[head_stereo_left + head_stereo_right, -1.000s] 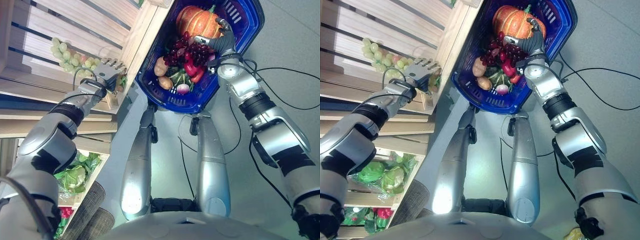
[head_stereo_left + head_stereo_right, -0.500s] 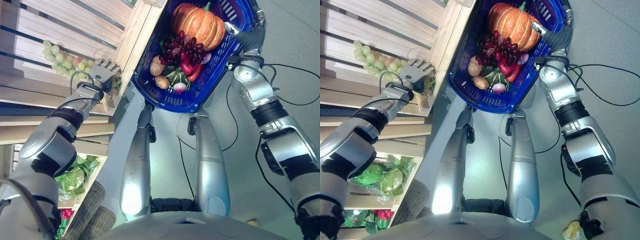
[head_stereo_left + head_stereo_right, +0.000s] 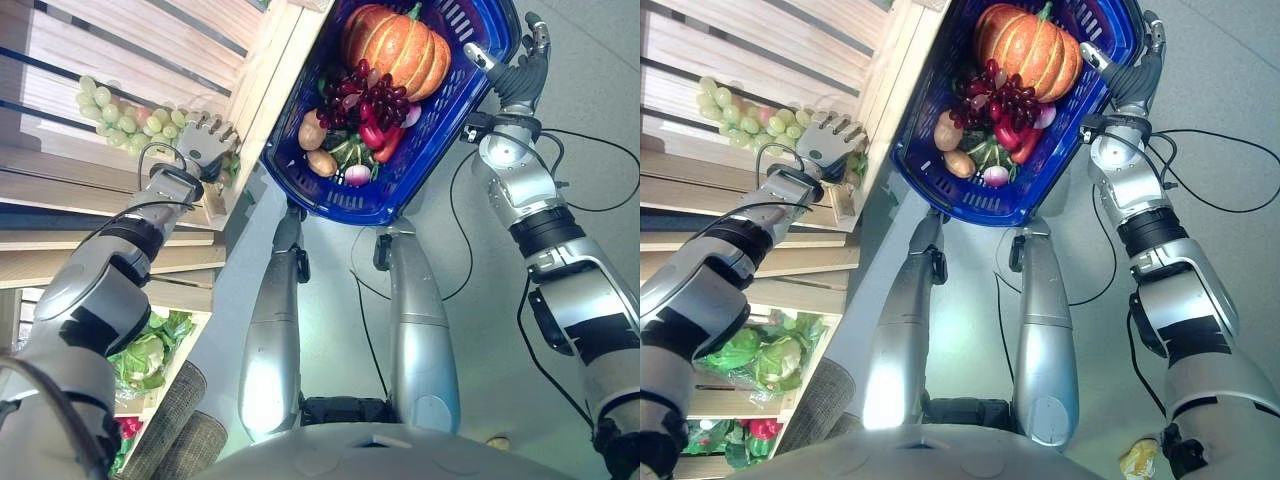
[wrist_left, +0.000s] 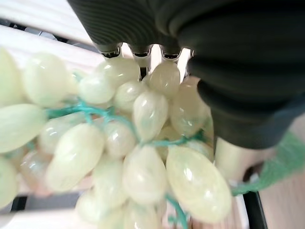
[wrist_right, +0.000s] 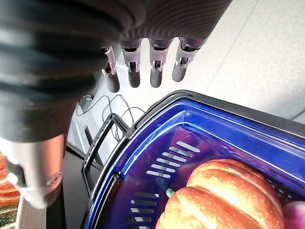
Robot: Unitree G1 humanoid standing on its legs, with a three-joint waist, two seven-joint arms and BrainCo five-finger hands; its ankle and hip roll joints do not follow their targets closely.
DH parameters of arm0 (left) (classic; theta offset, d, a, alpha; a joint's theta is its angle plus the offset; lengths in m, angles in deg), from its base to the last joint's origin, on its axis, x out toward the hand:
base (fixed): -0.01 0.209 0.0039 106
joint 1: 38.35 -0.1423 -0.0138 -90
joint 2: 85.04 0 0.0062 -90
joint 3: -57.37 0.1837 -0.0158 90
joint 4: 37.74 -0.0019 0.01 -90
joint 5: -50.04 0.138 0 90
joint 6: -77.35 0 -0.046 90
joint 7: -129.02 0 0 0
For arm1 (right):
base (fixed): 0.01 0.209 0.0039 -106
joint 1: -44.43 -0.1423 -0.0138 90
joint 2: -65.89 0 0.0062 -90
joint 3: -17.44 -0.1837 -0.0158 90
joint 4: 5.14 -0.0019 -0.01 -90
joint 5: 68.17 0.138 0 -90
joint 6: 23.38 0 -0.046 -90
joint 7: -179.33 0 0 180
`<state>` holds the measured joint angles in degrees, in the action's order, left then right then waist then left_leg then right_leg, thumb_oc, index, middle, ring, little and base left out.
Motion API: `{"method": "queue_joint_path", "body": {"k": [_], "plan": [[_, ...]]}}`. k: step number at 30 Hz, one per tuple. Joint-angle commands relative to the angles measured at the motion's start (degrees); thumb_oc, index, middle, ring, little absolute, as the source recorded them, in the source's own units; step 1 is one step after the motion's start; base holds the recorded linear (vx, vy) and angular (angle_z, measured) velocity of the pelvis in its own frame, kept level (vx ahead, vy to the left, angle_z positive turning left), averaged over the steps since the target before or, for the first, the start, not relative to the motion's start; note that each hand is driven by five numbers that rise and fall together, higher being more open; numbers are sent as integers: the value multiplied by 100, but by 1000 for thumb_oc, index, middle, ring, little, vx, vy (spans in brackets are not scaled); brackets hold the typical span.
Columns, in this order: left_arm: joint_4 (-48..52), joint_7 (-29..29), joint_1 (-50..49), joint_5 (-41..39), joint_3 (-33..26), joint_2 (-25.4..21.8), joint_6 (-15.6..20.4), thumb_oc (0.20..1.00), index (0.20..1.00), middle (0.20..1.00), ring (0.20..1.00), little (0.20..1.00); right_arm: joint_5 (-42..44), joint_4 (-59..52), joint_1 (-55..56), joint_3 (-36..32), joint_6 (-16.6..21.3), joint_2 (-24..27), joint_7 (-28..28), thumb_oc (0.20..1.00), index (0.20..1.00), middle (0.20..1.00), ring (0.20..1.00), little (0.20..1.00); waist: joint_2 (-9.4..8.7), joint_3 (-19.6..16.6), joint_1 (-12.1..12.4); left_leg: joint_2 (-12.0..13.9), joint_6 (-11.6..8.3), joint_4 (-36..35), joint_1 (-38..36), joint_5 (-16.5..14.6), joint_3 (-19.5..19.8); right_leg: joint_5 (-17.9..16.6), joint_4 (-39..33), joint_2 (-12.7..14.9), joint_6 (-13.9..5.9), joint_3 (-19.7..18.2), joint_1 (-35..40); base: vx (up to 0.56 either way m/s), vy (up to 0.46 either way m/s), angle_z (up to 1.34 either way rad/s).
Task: Pick up fruits and vegetables into the basket
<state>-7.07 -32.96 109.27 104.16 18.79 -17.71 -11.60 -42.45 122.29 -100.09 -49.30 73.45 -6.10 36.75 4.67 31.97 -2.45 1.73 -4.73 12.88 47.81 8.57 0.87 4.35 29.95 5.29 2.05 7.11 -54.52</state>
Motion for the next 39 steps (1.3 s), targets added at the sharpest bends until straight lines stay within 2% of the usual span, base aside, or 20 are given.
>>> {"method": "queue_joint_path", "body": {"k": [1,14,19,20,22,24,29,34,35,36,39], "plan": [[-1145,-1261,-544,210,-128,-8,-621,200,200,200,200,200,23,-350,145,-126,294,111,114,1000,1000,1000,1000,1000,-121,-217,-139,-178,138,682,73,-615,-269,-715,-996,-71,-654,-173,363,1,-6,4],[-1157,-1225,-474,-61,-125,-38,-688,200,200,200,200,200,4,-469,139,-107,284,75,163,1000,1000,1000,1000,1000,-115,-217,-152,-186,128,638,4,-617,-269,-733,-1071,-57,-653,-185,435,-2,-2,-1],[-1082,-1109,-452,-639,-178,-54,-768,200,200,200,200,200,-7,-501,166,-85,296,67,157,1000,1000,1000,1000,1000,-119,-217,-141,-185,127,637,-11,-610,-263,-723,-1068,-63,-647,-188,462,0,-2,-1],[-1063,-1039,-426,-1047,-215,-73,-793,200,200,200,200,200,-5,-517,173,-64,301,67,159,1000,1000,1000,1000,1000,-118,-217,-138,-183,128,638,-11,-607,-264,-720,-1057,-67,-643,-191,458,0,0,0],[-1035,-992,-399,-1028,-277,-80,-814,200,200,200,200,200,1,-562,193,-67,291,69,159,1000,1000,1000,1000,1000,-119,-217,-139,-189,130,632,-18,-599,-262,-729,-1056,-71,-646,-193,457,0,0,0],[-974,-806,-350,-1717,-342,-114,-836,200,200,200,200,200,1,-613,229,-38,314,68,163,1000,1000,1000,1000,1000,-129,-217,-130,-189,124,628,-27,-594,-256,-716,-1064,-70,-645,-191,478,0,0,0],[-923,-687,-168,-2075,-448,-212,-761,200,200,200,200,200,15,-667,255,-11,309,75,164,1000,1000,1000,1000,1000,-130,-217,-123,-200,126,612,-47,-581,-250,-707,-1048,-77,-644,-178,487,0,0,0],[-755,-680,-30,-2944,-652,-264,-704,200,200,200,200,200,45,-738,315,-5,299,63,206,1000,1000,1000,1000,1000,-134,-217,-109,-215,133,624,-59,-592,-242,-687,-1026,-73,-650,-172,498,0,0,0],[-734,-644,-13,-3033,-707,-265,-703,401,401,401,401,401,38,-751,324,-10,293,56,201,1000,1000,1000,1000,1000,-135,-217,-108,-216,136,620,-62,-591,-245,-684,-1023,-75,-650,-168,499,0,0,0],[-704,-660,2,-3135,-770,-268,-724,1000,1000,1000,1000,1000,24,-777,353,-13,293,51,207,1000,1000,1000,1000,1000,-136,-217,-106,-214,135,604,-72,-581,-254,-683,-1028,-74,-651,-164,507,0,0,0],[-736,-972,27,-2624,-775,-274,-668,1000,1000,1000,1000,1000,16,-827,420,-31,311,41,210,1000,1000,1000,1000,1000,-145,-217,-116,-211,135,580,-93,-580,-268,-689,-1049,-64,-660,-149,521,0,0,0]]}}
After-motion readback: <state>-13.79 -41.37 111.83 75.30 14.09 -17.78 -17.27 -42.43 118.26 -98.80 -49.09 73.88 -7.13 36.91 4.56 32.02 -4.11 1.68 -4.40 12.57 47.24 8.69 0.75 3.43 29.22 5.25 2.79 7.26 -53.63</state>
